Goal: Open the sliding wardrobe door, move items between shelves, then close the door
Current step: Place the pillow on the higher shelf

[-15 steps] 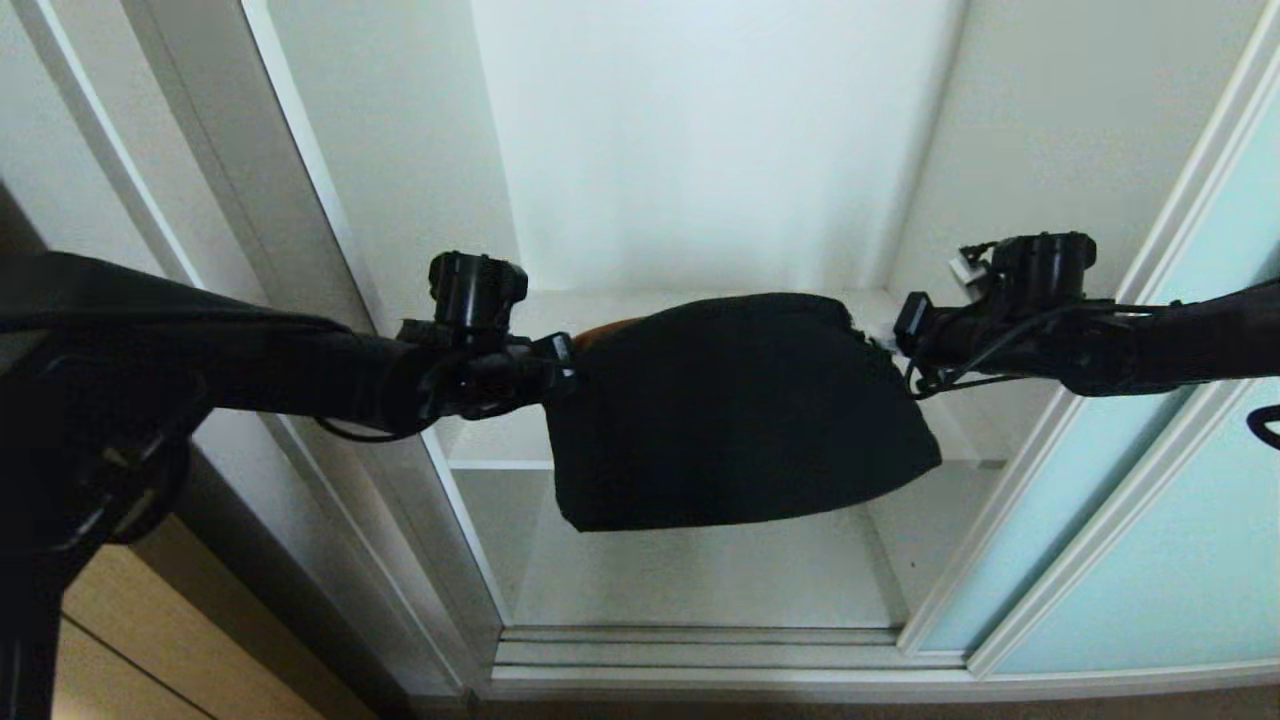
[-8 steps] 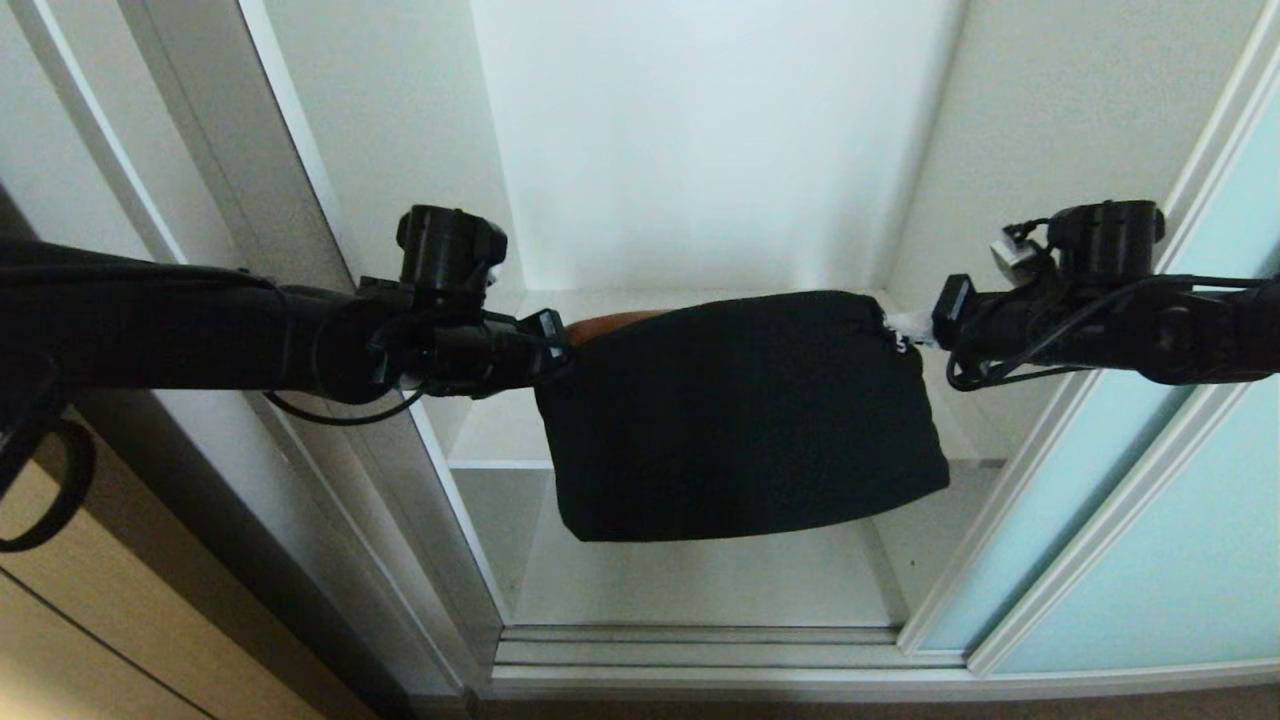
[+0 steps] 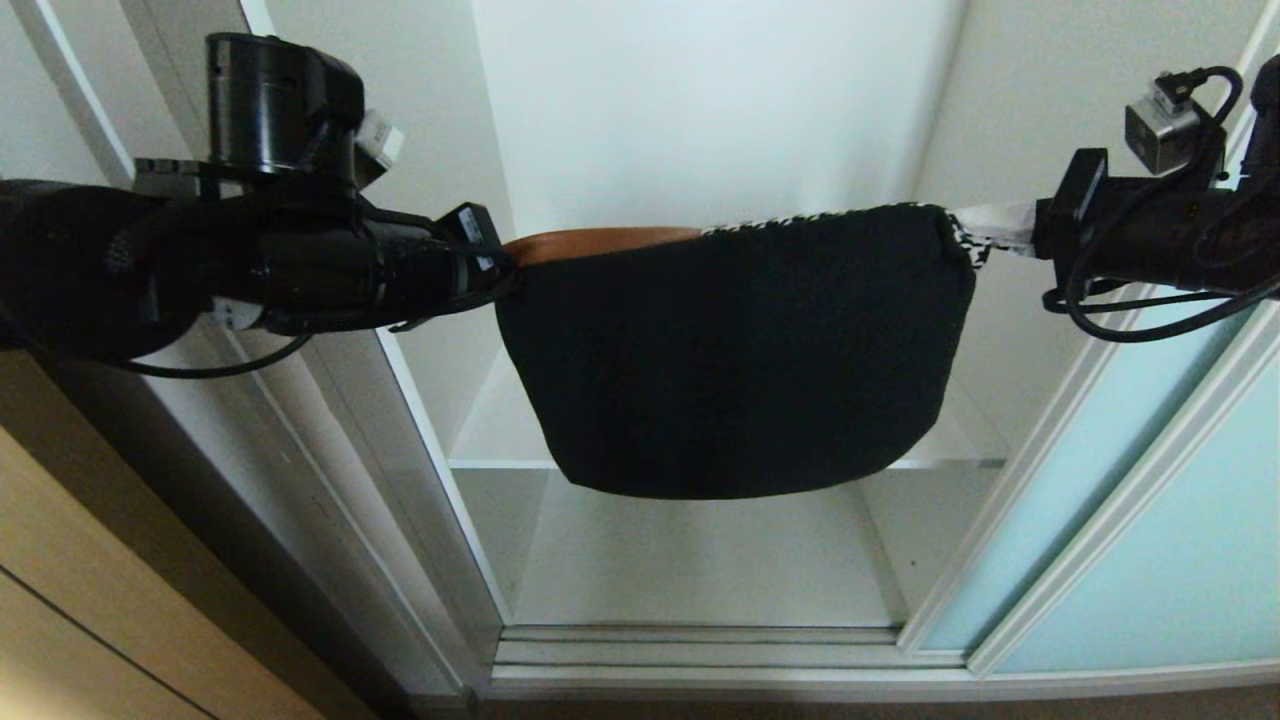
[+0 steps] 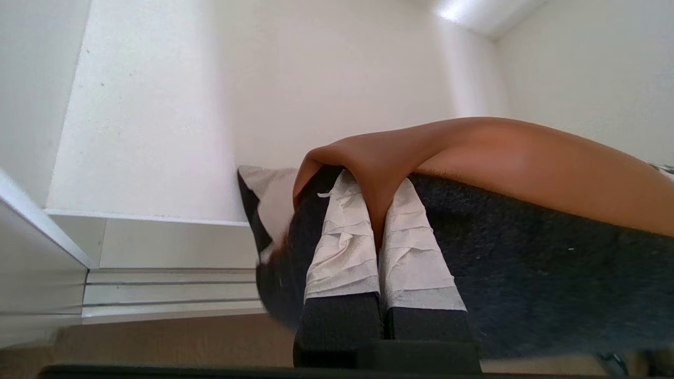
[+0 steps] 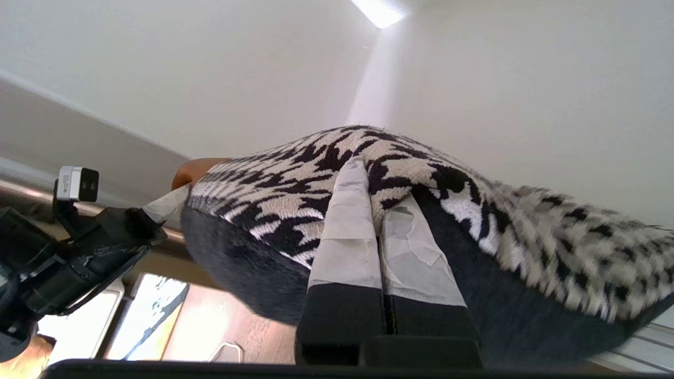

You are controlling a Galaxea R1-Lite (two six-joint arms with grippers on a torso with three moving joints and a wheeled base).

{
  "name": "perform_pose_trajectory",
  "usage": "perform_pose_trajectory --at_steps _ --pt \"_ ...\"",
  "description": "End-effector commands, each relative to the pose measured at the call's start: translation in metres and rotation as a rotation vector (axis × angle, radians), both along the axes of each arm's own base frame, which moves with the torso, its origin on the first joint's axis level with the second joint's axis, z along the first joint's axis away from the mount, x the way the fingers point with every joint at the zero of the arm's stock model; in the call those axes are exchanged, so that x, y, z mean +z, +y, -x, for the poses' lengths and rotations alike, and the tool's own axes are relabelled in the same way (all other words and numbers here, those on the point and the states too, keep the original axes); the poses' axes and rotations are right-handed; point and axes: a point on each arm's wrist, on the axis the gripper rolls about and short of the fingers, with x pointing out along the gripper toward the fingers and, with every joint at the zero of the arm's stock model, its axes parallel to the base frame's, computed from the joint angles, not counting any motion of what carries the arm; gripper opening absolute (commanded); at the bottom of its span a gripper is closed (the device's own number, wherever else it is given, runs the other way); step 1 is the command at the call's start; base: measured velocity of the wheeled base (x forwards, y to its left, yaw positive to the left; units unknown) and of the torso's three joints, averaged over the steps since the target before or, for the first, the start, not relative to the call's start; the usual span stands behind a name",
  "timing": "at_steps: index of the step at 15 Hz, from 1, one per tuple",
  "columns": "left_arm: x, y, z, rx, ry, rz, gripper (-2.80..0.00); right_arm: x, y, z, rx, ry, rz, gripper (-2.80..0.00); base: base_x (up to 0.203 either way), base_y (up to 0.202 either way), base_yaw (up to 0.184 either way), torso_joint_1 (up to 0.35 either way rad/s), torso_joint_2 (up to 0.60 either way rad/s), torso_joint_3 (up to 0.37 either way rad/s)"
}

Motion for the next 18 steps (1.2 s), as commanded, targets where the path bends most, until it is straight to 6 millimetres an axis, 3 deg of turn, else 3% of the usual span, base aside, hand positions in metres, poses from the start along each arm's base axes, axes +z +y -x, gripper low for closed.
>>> perform_pose_trajectory --at_steps 1,8,14,18 --pt "0.028 0.010 0.031 -0.007 -0.075 0.025 -2.80 0.027 0.005 0.037 0.028 -0.075 -0.007 -2.80 0.000 0.000 0.000 0.000 0.00 0.000" --pt "0.069 0.012 0.059 -0.035 -0.141 0.046 -2.80 0.056 0.008 0.085 0.055 -0.147 -0.013 -2.80 0.000 0.000 0.000 0.000 0.00 0.000" --pt "0.070 0.008 0.055 -0.045 -0.130 0.045 -2.80 0.030 0.009 0.073 0.052 -0.020 -0.007 -2.80 0.000 0.000 0.000 0.000 0.00 0.000" --pt "0.062 0.003 0.064 -0.078 -0.041 0.033 -2.80 0.022 0.008 0.086 0.053 0.018 -0.027 -2.80 0.000 0.000 0.000 0.000 0.00 0.000"
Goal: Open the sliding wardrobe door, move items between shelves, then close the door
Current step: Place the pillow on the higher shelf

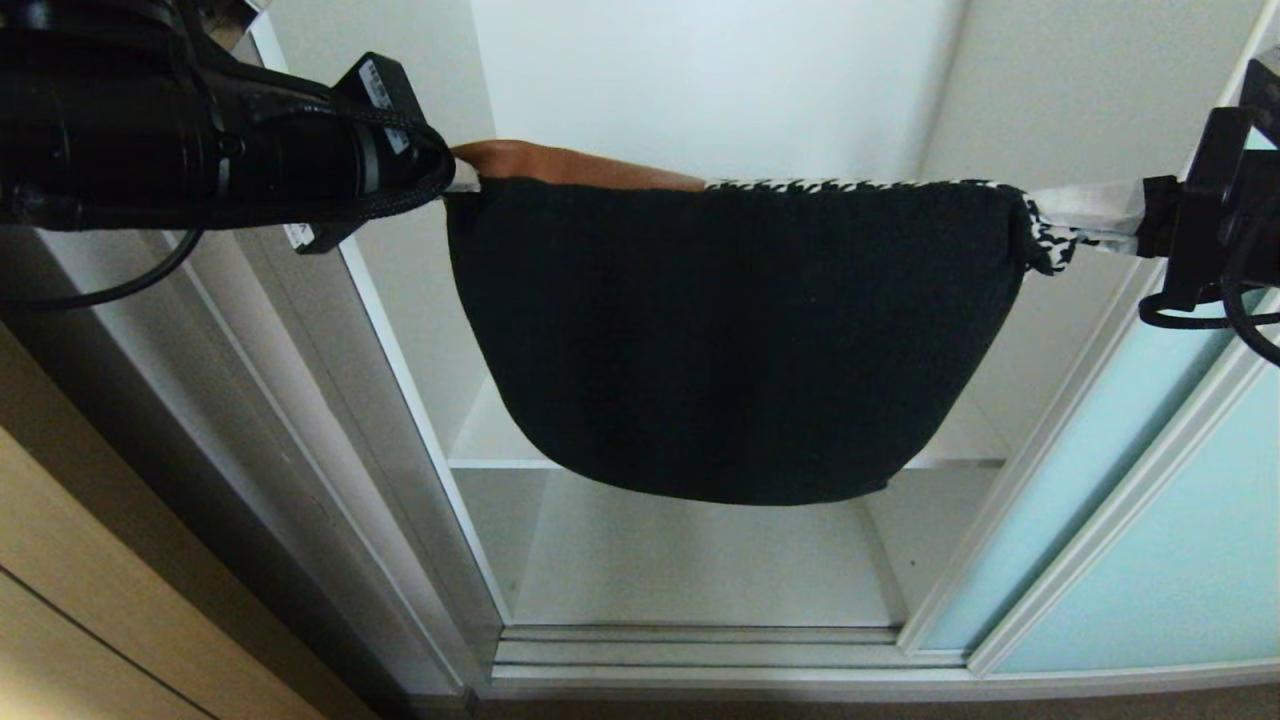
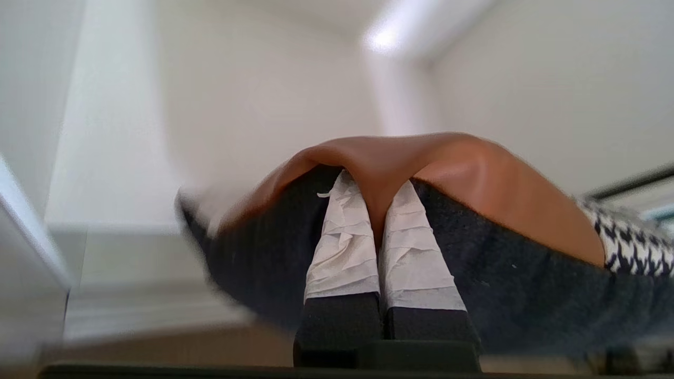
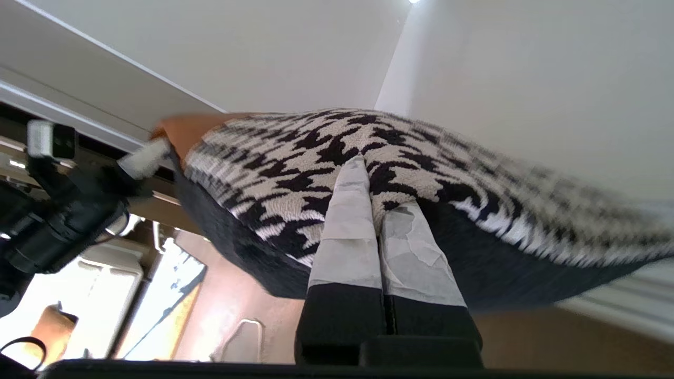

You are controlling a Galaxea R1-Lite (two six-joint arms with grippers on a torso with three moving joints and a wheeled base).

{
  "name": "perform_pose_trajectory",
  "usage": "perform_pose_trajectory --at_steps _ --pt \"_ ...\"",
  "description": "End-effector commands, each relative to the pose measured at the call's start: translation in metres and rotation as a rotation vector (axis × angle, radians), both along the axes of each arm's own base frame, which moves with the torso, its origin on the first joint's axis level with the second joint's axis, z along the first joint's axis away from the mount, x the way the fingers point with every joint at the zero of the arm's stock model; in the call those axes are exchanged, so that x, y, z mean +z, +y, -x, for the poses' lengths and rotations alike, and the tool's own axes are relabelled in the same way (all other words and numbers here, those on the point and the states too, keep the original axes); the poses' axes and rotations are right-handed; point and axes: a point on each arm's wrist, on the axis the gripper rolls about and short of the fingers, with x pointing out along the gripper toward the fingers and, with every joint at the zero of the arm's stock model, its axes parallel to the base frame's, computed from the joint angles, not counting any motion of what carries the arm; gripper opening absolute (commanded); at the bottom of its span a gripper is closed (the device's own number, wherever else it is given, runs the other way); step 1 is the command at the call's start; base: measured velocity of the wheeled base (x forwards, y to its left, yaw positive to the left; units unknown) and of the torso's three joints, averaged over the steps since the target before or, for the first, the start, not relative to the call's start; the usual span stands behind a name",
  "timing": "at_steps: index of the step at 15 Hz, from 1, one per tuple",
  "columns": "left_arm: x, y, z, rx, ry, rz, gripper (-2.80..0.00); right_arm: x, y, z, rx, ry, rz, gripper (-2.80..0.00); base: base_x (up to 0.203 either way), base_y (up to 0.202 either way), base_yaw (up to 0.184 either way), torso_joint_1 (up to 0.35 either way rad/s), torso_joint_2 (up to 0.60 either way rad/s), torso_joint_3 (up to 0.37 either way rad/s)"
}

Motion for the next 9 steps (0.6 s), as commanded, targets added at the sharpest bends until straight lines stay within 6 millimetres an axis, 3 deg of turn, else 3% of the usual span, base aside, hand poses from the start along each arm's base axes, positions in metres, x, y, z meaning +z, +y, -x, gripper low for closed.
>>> perform_pose_trajectory --at_steps 1,3,7,9 --pt "-0.006 -0.002 0.006 -0.011 0.058 0.001 -2.80 0.000 -0.001 0.013 0.006 0.013 -0.025 -2.80 0.000 0.000 0.000 0.000 0.00 0.000" --pt "-0.011 -0.001 0.008 -0.011 0.101 -0.006 -2.80 0.003 -0.002 0.021 0.007 -0.002 -0.031 -2.80 0.000 0.000 0.000 0.000 0.00 0.000" --pt "-0.003 -0.002 0.005 -0.008 0.069 0.008 -2.80 -0.006 0.000 0.007 0.004 0.036 -0.030 -2.80 0.000 0.000 0.000 0.000 0.00 0.000" --pt "0.005 -0.004 0.002 -0.009 0.039 0.021 -2.80 -0.020 0.000 0.002 0.001 0.087 -0.025 -2.80 0.000 0.000 0.000 0.000 0.00 0.000"
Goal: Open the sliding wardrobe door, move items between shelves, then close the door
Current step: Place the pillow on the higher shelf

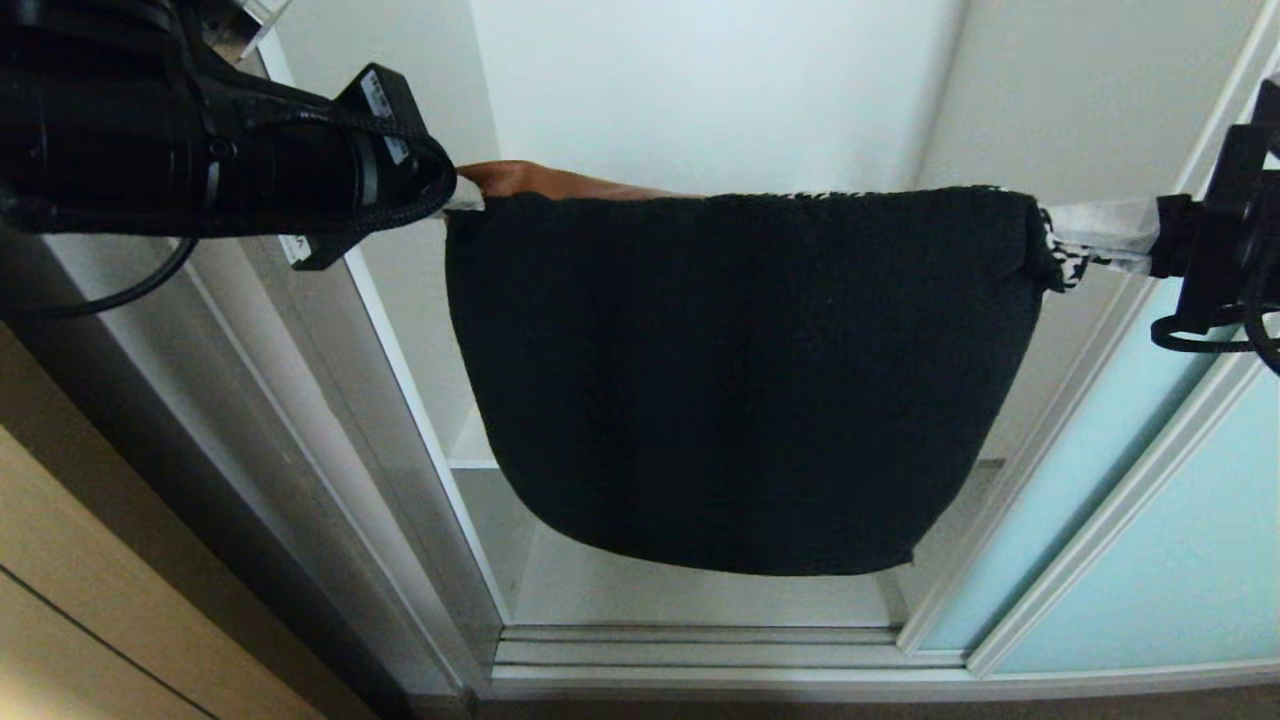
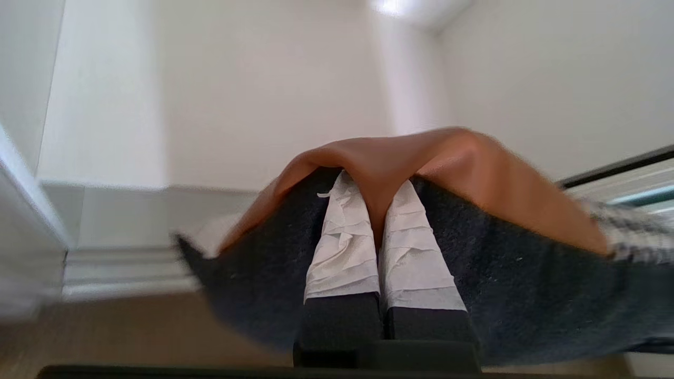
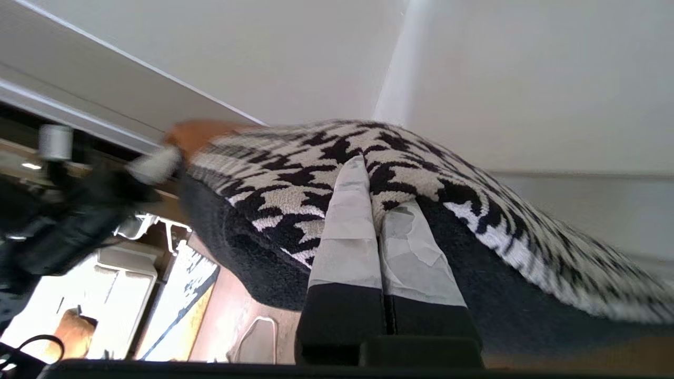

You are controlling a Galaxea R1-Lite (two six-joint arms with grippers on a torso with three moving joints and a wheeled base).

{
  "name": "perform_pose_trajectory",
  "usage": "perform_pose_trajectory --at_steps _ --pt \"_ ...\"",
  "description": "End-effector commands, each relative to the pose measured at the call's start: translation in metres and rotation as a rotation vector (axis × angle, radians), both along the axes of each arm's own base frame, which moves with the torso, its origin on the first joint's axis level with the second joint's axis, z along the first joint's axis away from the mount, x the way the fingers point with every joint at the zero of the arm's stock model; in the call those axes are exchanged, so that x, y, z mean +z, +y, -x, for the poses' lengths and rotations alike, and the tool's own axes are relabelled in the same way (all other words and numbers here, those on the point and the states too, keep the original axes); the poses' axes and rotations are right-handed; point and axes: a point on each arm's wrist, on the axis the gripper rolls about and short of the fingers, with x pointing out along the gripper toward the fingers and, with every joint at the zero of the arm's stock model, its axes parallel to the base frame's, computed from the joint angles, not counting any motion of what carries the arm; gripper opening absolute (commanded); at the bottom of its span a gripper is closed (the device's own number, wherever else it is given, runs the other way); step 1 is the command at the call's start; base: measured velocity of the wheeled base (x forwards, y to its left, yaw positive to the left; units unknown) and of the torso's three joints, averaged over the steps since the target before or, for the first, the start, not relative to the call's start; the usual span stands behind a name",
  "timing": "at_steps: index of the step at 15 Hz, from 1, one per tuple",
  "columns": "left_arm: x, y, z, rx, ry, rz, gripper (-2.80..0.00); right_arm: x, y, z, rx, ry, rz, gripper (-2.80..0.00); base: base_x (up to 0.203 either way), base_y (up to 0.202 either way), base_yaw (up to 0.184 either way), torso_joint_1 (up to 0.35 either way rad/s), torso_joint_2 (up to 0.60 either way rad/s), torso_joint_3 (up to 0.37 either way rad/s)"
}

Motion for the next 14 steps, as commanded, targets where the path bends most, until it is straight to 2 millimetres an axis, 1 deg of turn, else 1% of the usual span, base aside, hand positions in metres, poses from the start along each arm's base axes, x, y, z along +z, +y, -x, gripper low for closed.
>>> perform_pose_trajectory --at_steps 1,2,5,7,9,12,14 --pt "0.006 -0.003 -0.007 0.001 -0.021 0.013 -2.80 -0.018 0.001 -0.008 0.001 0.068 0.003 -2.80 0.000 0.000 0.000 0.000 0.00 0.000" --pt "0.007 -0.005 -0.013 0.001 -0.025 0.015 -2.80 -0.024 0.001 -0.010 0.000 0.090 0.005 -2.80 0.000 0.000 0.000 0.000 0.00 0.000" --pt "0.007 -0.016 -0.036 0.004 -0.058 0.026 -2.80 -0.036 0.003 -0.028 -0.002 0.141 0.006 -2.80 0.000 0.000 0.000 0.000 0.00 0.000" --pt "0.008 -0.025 -0.059 0.009 -0.119 0.048 -2.80 -0.035 0.004 -0.044 -0.002 0.128 0.004 -2.80 0.000 0.000 0.000 0.000 0.00 0.000" --pt "0.009 -0.034 -0.083 0.017 -0.188 0.070 -2.80 -0.033 0.006 -0.061 0.000 0.061 0.000 -2.80 0.000 0.000 0.000 0.000 0.00 0.000" --pt "0.021 -0.034 -0.092 0.010 -0.356 0.108 -2.80 -0.024 0.008 -0.084 0.009 -0.093 -0.009 -2.80 0.000 0.000 0.000 0.000 0.00 0.000" --pt "0.021 -0.032 -0.097 0.006 -0.397 0.102 -2.80 -0.020 0.010 -0.102 0.021 -0.166 -0.016 -2.80 0.000 0.000 0.000 0.000 0.00 0.000"
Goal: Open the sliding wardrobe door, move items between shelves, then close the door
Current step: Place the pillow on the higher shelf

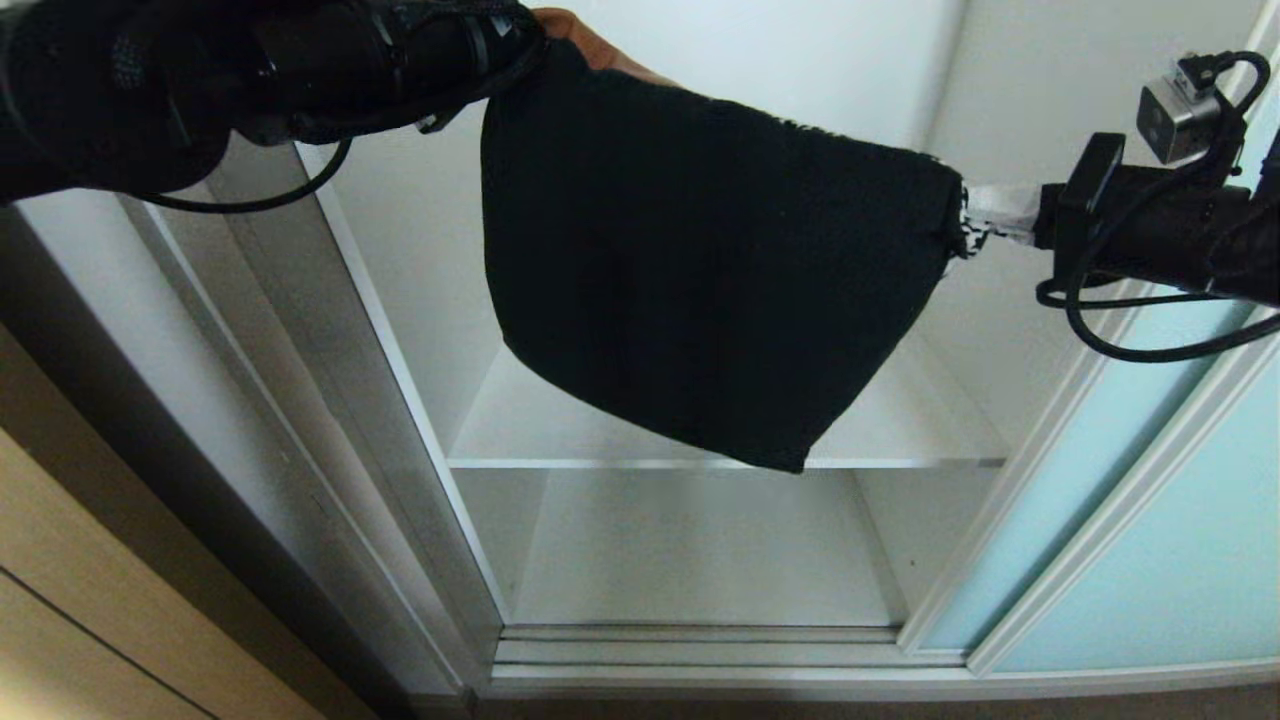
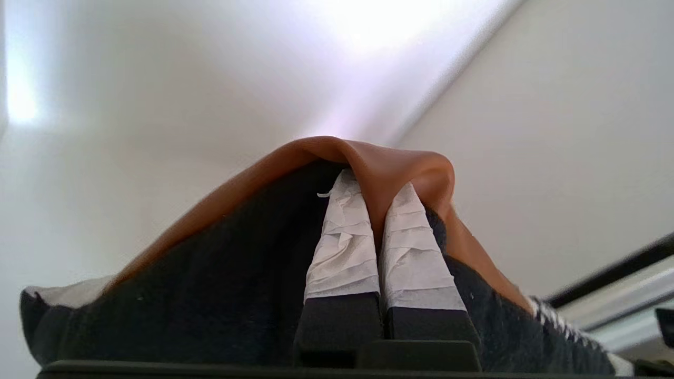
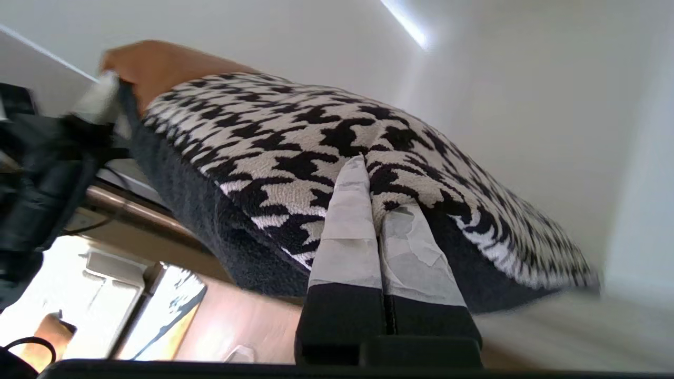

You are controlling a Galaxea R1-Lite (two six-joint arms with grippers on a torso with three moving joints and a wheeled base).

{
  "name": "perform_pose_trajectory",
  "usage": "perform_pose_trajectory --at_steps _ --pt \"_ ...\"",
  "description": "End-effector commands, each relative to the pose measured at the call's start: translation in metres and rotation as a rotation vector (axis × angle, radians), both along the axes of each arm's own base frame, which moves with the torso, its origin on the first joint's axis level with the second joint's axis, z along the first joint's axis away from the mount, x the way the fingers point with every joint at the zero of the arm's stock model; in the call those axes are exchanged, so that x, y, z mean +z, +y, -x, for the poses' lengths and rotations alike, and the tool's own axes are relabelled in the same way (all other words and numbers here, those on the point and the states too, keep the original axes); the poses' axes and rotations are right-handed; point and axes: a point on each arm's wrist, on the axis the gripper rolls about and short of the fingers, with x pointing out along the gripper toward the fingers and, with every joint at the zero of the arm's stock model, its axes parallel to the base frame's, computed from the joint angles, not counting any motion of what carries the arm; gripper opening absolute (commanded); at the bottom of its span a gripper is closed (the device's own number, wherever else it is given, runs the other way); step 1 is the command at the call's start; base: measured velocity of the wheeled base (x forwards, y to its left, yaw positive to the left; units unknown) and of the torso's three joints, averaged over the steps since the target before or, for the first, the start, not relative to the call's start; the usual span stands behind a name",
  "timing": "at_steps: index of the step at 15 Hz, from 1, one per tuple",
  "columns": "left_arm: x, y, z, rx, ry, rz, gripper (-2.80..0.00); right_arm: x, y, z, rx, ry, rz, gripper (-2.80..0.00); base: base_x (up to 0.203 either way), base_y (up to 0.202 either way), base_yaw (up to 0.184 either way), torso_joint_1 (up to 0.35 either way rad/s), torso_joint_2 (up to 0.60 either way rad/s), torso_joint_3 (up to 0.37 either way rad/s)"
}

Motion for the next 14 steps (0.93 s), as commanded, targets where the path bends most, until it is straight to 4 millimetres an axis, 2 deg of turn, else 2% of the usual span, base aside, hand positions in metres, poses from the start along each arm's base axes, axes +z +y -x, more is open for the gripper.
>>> perform_pose_trajectory --at_steps 1,3,4,6,8,10,12,13,14 --pt "-0.008 -0.001 -0.012 -0.001 0.003 -0.002 -2.80 -0.004 0.003 -0.029 0.009 -0.042 -0.008 -2.80 0.000 0.000 0.000 0.000 0.00 0.000" --pt "-0.009 0.002 -0.016 0.012 -0.004 -0.007 -2.80 0.002 0.004 -0.036 0.013 -0.094 -0.009 -2.80 0.000 0.000 0.000 0.000 0.00 0.000" --pt "-0.014 0.005 -0.024 0.024 -0.006 -0.012 -2.80 0.004 0.003 -0.043 0.014 -0.124 -0.009 -2.80 0.000 0.000 0.000 0.000 0.00 0.000" --pt "-0.037 0.000 -0.049 0.040 0.012 -0.024 -2.80 -0.014 0.005 -0.073 0.014 -0.134 -0.010 -2.80 0.000 0.000 0.000 0.000 0.00 0.000" --pt "-0.070 -0.002 -0.077 0.100 0.039 -0.030 -2.80 -0.051 0.007 -0.110 0.010 -0.125 -0.012 -2.80 0.000 0.000 0.000 0.000 0.00 0.000" --pt "-0.099 0.000 -0.102 0.132 0.068 -0.044 -2.80 -0.080 0.006 -0.136 0.005 -0.132 -0.012 -2.80 0.000 0.000 0.000 0.000 0.00 0.000" --pt "-0.133 0.000 -0.127 0.153 0.108 -0.075 -2.80 -0.095 0.002 -0.159 -0.002 -0.163 -0.013 -2.80 0.000 0.000 0.000 0.000 0.00 0.000" --pt "-0.142 0.005 -0.136 0.170 0.096 -0.074 -2.80 -0.096 0.001 -0.165 -0.004 -0.182 -0.014 -2.80 0.000 0.000 0.000 0.000 0.00 0.000" --pt "-0.141 0.011 -0.137 0.181 0.086 -0.070 -2.80 -0.090 0.000 -0.164 0.000 -0.204 -0.015 -2.80 0.000 0.000 0.000 0.000 0.00 0.000"
